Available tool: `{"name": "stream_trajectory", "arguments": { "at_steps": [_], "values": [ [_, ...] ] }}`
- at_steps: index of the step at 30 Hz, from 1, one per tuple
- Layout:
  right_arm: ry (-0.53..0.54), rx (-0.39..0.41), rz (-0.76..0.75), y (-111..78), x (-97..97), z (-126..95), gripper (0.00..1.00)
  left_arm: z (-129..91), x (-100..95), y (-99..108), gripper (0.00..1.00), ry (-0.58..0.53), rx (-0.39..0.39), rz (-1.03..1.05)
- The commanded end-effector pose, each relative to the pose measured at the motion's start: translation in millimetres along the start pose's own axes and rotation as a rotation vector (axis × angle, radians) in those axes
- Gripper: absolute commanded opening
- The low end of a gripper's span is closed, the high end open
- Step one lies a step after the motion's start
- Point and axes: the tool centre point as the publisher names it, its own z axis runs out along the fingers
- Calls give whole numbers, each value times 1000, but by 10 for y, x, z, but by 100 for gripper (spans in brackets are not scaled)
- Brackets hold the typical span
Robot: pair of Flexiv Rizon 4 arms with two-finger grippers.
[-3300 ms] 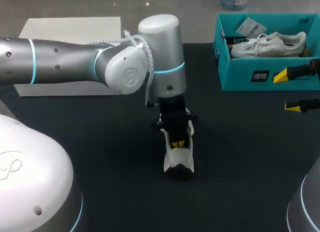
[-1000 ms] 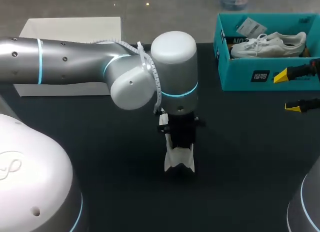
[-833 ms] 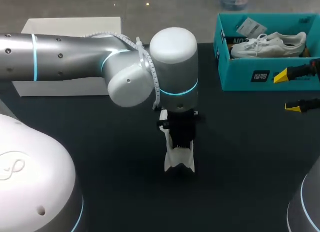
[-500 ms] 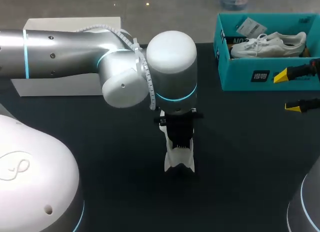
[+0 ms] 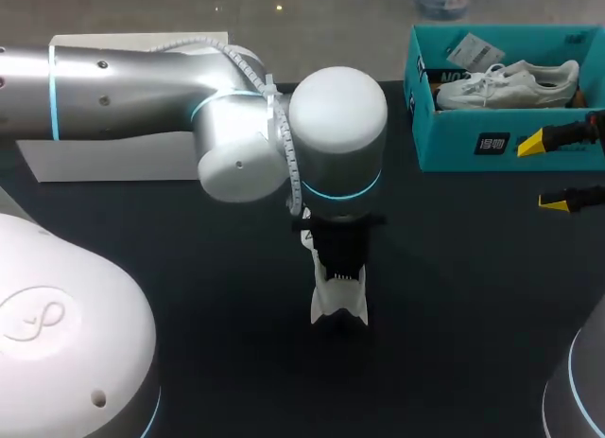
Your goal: Take the shoe out of the shoebox, open the shoe tongue, remove and reinsert the insole, then place the shoe into the shoebox
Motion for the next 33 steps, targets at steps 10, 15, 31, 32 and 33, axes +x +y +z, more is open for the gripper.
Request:
{"name": "stream_trajectory", "arguments": {
  "at_steps": [10, 15, 31, 32, 33],
  "values": [
    [-2, -1, 1, -4, -1, 7, 100, 70, -31, 40, 87, 22, 8, 5],
    [-2, -1, 1, -4, -1, 7, 100, 98, -20, 73, 93, 41, 15, 4],
    [-2, -1, 1, -4, -1, 7, 100, 116, -88, 256, 100, 65, 20, -15],
    [-2, -1, 1, -4, -1, 7, 100, 119, -87, 278, 100, 66, 19, -19],
    [-2, -1, 1, -4, -1, 7, 100, 123, -86, 290, 100, 67, 18, -21]
  ]
}}
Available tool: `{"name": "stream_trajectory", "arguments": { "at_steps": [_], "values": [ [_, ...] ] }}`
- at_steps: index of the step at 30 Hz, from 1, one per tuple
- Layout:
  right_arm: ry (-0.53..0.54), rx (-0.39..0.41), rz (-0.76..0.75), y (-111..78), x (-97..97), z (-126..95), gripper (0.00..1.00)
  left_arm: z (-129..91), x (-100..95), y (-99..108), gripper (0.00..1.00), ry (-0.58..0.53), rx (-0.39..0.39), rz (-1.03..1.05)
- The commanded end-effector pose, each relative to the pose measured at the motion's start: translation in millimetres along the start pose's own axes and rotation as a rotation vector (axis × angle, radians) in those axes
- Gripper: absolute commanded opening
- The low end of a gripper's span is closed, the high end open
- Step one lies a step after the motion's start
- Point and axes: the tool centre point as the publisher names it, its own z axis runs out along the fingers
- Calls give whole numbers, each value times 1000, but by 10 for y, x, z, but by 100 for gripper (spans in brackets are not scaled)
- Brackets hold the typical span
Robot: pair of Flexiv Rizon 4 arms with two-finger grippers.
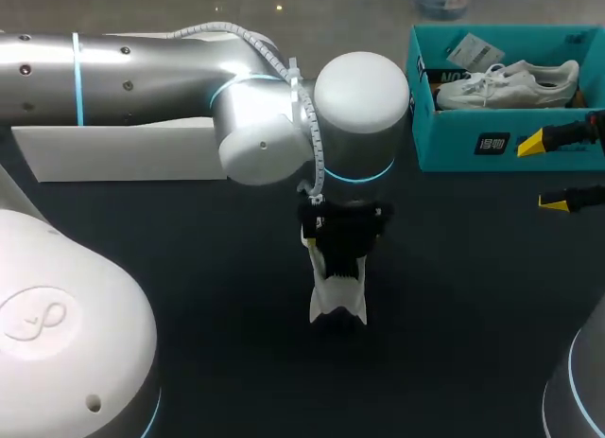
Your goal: Take the shoe out of the shoebox, open the shoe tongue, remove and reinsert the insole, then place the shoe into the shoebox
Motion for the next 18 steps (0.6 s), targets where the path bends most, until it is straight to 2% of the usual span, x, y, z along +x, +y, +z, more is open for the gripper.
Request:
{"name": "stream_trajectory", "arguments": {
  "at_steps": [1, 6, 10, 11, 15, 18],
  "values": [
    [-2, -1, 1, -4, -1, 7, 100, 23, -31, 66, 100, 13, 4, -5],
    [-2, -1, 1, -4, -1, 7, 100, 42, -1, 125, 100, 27, 3, -17],
    [-2, -1, 1, -4, -1, 7, 100, 40, 29, 166, 88, 31, 3, -27],
    [-2, -1, 1, -4, -1, 7, 100, 42, 35, 177, 87, 33, 3, -30],
    [-2, -1, 1, -4, -1, 7, 100, 26, 61, 212, 89, 37, 2, -39],
    [-2, -1, 1, -4, -1, 7, 100, -18, 98, 242, 95, 41, 0, -41]
  ]
}}
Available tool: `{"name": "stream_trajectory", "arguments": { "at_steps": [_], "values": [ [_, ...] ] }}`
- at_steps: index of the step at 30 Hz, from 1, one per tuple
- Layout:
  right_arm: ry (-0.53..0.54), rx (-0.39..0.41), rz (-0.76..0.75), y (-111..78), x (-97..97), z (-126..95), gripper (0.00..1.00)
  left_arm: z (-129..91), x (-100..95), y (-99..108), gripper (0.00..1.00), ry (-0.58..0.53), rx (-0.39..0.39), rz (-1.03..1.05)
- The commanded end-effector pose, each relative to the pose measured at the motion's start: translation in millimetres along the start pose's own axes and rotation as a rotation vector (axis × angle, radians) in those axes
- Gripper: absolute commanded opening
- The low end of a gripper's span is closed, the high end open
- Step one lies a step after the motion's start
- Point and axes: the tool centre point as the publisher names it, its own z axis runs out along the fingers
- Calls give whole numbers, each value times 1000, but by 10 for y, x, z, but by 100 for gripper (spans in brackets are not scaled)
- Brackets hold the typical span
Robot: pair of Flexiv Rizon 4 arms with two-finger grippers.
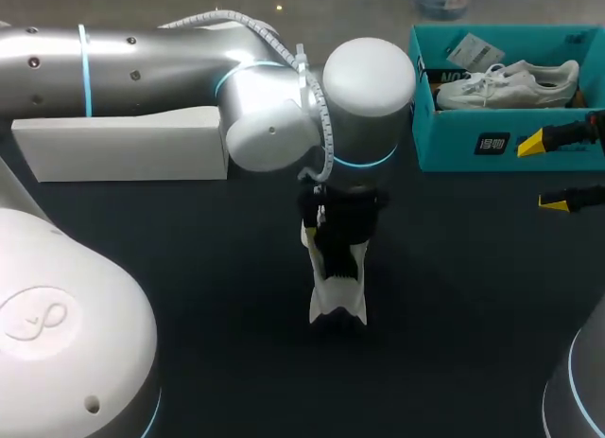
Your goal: Take the shoe out of the shoebox, open the shoe tongue, remove and reinsert the insole, then place the shoe into the shoebox
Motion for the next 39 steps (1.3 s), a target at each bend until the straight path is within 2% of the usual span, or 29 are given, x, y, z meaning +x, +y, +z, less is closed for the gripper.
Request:
{"name": "stream_trajectory", "arguments": {
  "at_steps": [1, 5, 7, 9, 11, 12, 13, 14, 15, 19, 24, 26, 31, 39],
  "values": [
    [-2, -1, 1, -4, -1, 7, 100, -70, 57, 42, 100, 3, -1, 0],
    [-2, -1, 1, -4, -1, 7, 100, -87, 94, 117, 100, 14, -7, -8],
    [-2, -1, 1, -4, -1, 7, 100, -110, 103, 160, 89, 19, -16, -10],
    [-2, -1, 1, -4, -1, 7, 100, -160, 118, 203, 64, 22, -27, -6],
    [-2, -1, 1, -4, -1, 7, 100, -205, 122, 250, 47, 22, -43, 0],
    [-2, -1, 1, -4, -1, 7, 100, -224, 118, 279, 42, 22, -45, 1],
    [-2, -1, 1, -4, -1, 7, 100, -246, 109, 310, 31, 21, -51, 1],
    [-2, -1, 1, -4, -1, 7, 100, -266, 93, 343, 8, 18, -59, 1],
    [-2, -1, 1, -4, -1, 7, 100, -284, 68, 375, 0, 16, -66, 0],
    [-2, -1, 1, -4, -1, 7, 100, -332, -38, 472, 0, -2, -77, 6],
    [-2, -1, 1, -4, -1, 7, 100, -296, -122, 534, 0, -5, -52, 34],
    [-2, -1, 1, -4, -1, 7, 100, -272, -129, 503, 0, -1, -15, 55],
    [-2, -1, 1, -4, -1, 7, 100, -234, -71, 436, 0, 16, 22, 54],
    [-2, -1, 1, -4, -1, 7, 100, -164, 81, 184, 0, 59, 135, 58]
  ]
}}
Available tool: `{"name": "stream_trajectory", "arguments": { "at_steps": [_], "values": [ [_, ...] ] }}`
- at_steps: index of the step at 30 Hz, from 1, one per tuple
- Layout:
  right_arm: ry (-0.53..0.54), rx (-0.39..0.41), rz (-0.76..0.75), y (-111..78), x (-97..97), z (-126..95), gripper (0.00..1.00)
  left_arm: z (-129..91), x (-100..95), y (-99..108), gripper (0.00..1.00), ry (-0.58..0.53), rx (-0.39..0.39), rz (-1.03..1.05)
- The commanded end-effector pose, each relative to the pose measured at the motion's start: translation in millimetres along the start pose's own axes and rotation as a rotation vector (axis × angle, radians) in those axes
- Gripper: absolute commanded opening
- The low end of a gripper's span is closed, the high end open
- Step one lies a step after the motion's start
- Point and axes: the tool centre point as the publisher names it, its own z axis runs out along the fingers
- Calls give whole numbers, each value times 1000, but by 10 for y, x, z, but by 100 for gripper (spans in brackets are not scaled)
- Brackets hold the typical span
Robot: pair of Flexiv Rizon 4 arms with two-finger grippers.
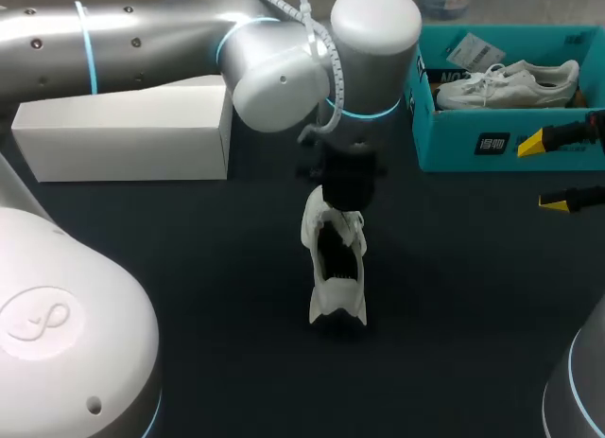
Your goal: Take the shoe out of the shoebox, open the shoe tongue, remove and reinsert the insole, then place the shoe into the shoebox
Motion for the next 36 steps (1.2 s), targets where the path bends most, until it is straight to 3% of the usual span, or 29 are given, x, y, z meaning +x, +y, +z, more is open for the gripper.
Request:
{"name": "stream_trajectory", "arguments": {
  "at_steps": [1, 11, 17, 22, 27, 36],
  "values": [
    [-2, -1, 1, -4, -1, 7, 100, 32, 36, -62, 0, 3, 25, 7],
    [-2, -1, 1, -4, -1, 7, 100, 3, 128, -331, 0, 46, 92, 52],
    [-2, -1, 1, -4, -1, 7, 100, -133, 53, -203, 0, 4, 40, 21],
    [-2, -1, 1, -4, -1, 7, 100, -51, -17, -237, 0, 10, 55, -2],
    [-2, -1, 1, -4, -1, 7, 100, -17, 63, -370, 0, 55, 22, -86],
    [-2, -1, 1, -4, -1, 7, 100, 55, 220, -562, 0, 51, 77, -169]
  ]
}}
